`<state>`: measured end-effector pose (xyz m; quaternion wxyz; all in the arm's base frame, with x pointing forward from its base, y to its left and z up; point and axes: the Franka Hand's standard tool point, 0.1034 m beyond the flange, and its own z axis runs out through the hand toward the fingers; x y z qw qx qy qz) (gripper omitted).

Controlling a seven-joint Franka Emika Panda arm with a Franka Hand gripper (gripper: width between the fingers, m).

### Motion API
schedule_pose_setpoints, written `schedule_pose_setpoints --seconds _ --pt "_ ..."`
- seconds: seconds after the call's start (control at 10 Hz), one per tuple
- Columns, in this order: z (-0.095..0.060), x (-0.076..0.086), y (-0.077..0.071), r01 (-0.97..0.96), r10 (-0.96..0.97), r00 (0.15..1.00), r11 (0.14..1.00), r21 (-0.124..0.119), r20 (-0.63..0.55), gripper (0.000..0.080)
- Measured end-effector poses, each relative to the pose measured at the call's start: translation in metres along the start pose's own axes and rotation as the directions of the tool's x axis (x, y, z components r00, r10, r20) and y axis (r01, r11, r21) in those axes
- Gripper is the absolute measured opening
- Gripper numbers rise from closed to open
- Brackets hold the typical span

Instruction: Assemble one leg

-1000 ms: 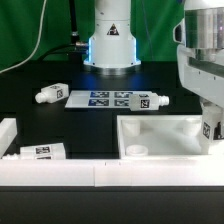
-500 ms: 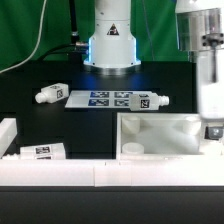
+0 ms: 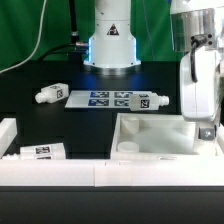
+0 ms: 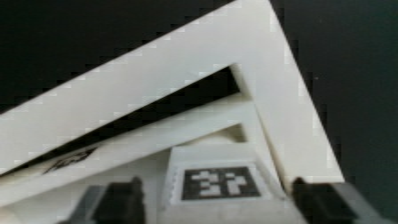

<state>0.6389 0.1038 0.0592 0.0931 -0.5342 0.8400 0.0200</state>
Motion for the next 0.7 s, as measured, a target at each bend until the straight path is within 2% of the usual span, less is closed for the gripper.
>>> schedule_pose_setpoints --seconds 0.1,0.2,0.4,0.7 --pt "-0.003 -0.002 -0.001 0.014 -0.014 1.0 1.0 0.003 0.004 0.0549" --pt "-0.017 -0.006 -0.002 0.034 -0.035 0.999 0.999 0.013 0.019 0.0627" --pt "-0.05 -0.011 -0.009 0.07 -0.072 0.996 0.997 0.041 0.048 0.0645" --pt "-0.051 -0.011 -0.009 0.078 -0.08 0.996 0.996 0.043 0.047 0.0649"
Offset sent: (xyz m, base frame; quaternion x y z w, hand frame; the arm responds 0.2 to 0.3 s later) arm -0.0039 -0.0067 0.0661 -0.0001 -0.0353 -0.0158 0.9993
